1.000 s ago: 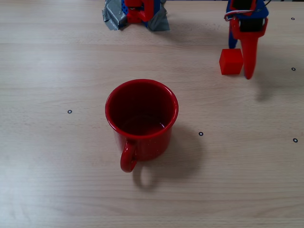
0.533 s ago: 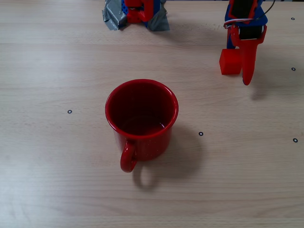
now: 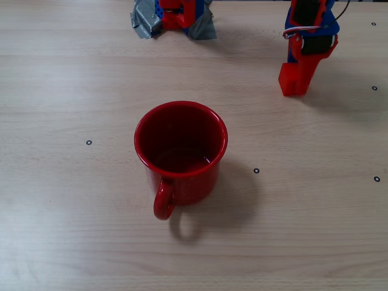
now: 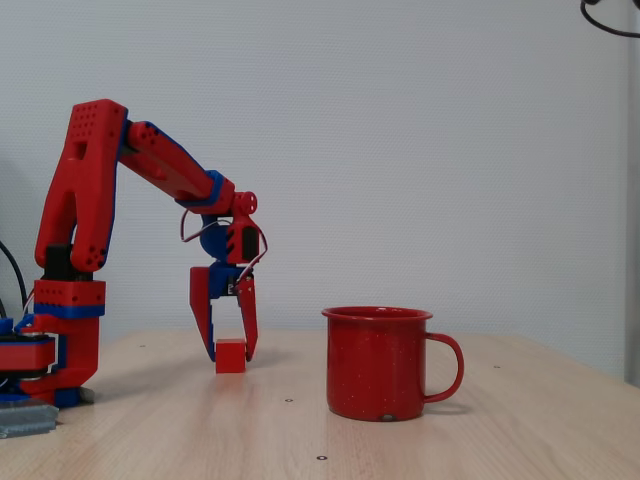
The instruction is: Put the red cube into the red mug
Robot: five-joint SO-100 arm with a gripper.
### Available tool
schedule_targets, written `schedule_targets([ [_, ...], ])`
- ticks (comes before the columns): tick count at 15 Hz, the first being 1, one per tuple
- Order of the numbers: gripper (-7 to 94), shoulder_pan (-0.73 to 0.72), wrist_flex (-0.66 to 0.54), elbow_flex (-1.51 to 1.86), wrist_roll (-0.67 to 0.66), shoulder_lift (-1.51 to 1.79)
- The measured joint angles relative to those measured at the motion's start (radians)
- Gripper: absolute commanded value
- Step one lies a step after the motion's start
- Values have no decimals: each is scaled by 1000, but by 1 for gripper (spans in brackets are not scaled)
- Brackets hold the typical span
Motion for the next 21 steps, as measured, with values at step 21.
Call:
schedule_targets([
  [21, 0, 224, 661, -423, -71, 514],
])
